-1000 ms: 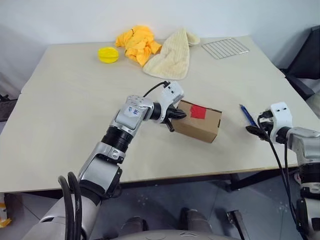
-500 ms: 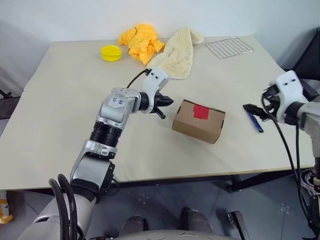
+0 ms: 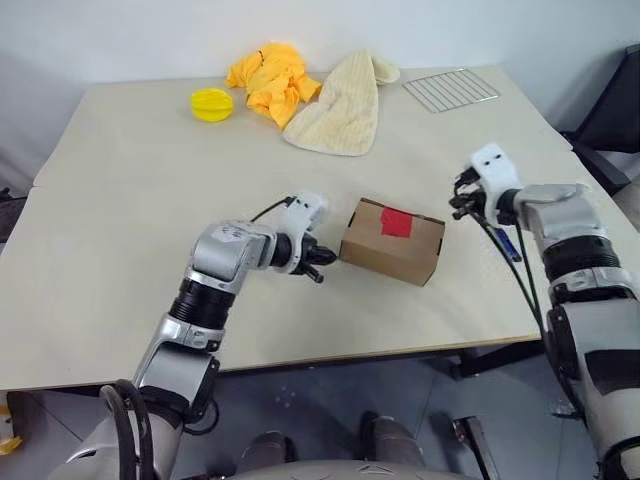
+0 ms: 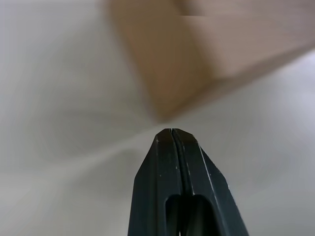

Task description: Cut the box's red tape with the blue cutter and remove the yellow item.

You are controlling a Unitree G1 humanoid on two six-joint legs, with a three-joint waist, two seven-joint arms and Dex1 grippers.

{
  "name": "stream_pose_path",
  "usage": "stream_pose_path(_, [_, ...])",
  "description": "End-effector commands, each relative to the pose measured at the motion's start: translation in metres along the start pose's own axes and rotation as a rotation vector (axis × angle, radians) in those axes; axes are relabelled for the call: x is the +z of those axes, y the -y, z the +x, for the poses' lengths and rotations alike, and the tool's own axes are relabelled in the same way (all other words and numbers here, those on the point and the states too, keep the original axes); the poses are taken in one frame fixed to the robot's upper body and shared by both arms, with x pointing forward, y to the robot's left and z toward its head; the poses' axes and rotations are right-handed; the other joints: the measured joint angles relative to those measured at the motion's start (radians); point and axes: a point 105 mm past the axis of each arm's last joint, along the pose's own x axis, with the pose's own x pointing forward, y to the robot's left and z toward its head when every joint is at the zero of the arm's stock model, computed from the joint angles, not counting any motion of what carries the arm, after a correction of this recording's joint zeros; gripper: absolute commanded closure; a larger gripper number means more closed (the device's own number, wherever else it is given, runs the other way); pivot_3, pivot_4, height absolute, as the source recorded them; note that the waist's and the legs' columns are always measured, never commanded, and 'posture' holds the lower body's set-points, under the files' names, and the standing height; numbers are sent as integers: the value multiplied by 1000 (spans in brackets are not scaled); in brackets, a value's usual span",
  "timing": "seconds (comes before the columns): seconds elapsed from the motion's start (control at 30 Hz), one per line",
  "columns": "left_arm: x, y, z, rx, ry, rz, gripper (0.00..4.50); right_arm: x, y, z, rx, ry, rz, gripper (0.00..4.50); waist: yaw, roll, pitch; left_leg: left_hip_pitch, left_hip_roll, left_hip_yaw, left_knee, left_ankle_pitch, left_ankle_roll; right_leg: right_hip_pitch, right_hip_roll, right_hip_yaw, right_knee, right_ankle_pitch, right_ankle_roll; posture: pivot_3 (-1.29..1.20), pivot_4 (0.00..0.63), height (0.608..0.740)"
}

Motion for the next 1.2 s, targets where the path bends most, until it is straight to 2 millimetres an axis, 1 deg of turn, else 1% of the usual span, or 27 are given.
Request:
stream_pose_path(0.03, [5,16,9,-42,29,21,4500,8,-5,-5,83,7,-53,4474,-3,0,0,0,0,0,0,0,0,0,0,0,0,0,0,0,150,740])
stream_pose_path(0.17, [15,20,16,-33,76,4,4500,12,-17,-13,203,8,-60,4474,-3,0,0,1,0,1,0,0,0,0,0,0,0,0,0,0,150,740])
stream_pose_path(0.23, [21,14,16,0,110,-7,4500,13,-29,-21,288,11,-68,4474,-1,0,0,1,0,1,0,0,-1,0,0,1,0,0,0,0,150,740])
stream_pose_path(0.3, [24,11,16,18,126,-10,4500,13,-38,-27,335,16,-74,4474,2,1,0,0,0,0,1,0,-1,0,0,0,0,0,0,0,150,740])
stream_pose_path(0.43, [28,-5,11,67,139,-6,4500,7,-73,-49,443,14,-122,4474,6,0,0,0,0,0,1,0,-1,0,0,0,0,0,0,0,150,740])
stream_pose_path(0.57, [30,-13,6,88,136,3,4500,0,-100,-65,485,-4,-141,4474,14,0,0,0,0,0,1,0,-1,0,0,0,0,0,0,0,150,740])
stream_pose_path(0.7, [28,-17,5,91,118,14,4500,0,-117,-70,490,-4,-154,4474,25,0,0,0,0,1,3,0,-1,0,0,1,0,0,0,0,150,740])
stream_pose_path(0.8, [25,-16,6,81,95,22,4500,0,-120,-71,473,-7,-156,4474,32,0,0,0,0,1,3,0,-1,0,0,1,0,0,0,0,150,740])
stream_pose_path(0.93, [20,-15,8,68,74,31,4500,-3,-116,-70,425,-24,-163,4474,41,0,0,-1,0,1,4,0,-1,0,0,1,0,0,0,0,150,740])
stream_pose_path(1.03, [18,-14,8,65,66,30,4500,-9,-106,-68,369,-46,-157,4474,45,0,0,-1,0,1,4,0,-1,0,0,0,0,0,0,0,150,740])
stream_pose_path(1.1, [15,-12,8,60,54,33,4500,-10,-96,-67,310,-53,-136,4474,46,0,0,-1,0,1,5,0,-1,0,0,0,0,0,0,0,150,740])
stream_pose_path(1.2, [13,-11,7,56,46,38,4500,-9,-93,-68,292,-52,-130,4474,47,0,0,-1,0,1,5,0,-1,0,0,0,0,0,0,0,150,740])
